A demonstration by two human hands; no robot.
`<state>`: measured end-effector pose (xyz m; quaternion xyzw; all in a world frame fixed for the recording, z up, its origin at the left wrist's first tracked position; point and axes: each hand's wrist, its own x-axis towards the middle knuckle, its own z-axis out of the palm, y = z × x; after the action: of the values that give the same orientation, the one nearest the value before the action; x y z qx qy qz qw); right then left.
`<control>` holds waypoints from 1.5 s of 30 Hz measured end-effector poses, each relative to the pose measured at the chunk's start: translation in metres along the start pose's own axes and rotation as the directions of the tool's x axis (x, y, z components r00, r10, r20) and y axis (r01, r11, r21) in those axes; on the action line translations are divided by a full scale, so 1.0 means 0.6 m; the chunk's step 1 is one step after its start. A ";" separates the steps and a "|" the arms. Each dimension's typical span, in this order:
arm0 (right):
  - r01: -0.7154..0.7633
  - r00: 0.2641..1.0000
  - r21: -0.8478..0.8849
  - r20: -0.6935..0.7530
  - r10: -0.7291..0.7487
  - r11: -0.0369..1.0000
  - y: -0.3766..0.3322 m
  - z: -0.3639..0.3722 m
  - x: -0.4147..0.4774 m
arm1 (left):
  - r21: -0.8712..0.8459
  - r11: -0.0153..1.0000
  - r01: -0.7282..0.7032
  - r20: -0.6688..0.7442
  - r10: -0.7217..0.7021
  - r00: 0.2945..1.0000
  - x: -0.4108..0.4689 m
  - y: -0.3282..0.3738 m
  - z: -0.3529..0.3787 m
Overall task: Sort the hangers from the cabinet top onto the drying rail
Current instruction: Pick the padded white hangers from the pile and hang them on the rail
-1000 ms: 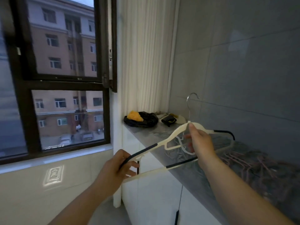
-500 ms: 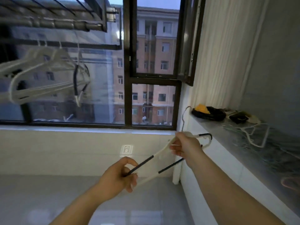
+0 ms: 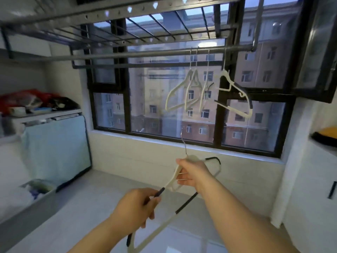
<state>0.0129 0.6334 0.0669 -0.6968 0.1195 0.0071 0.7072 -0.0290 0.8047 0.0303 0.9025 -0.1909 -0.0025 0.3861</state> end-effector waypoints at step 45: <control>-0.198 0.543 -0.817 -0.552 -0.633 0.542 -0.450 0.190 0.258 | 0.654 0.643 -0.399 -0.365 0.730 0.578 0.705 0.019 -0.558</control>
<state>0.2293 0.7141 0.3052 -0.8660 0.3076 -0.3604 0.1598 0.4099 0.8838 0.3336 0.8045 -0.3402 0.4620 0.1539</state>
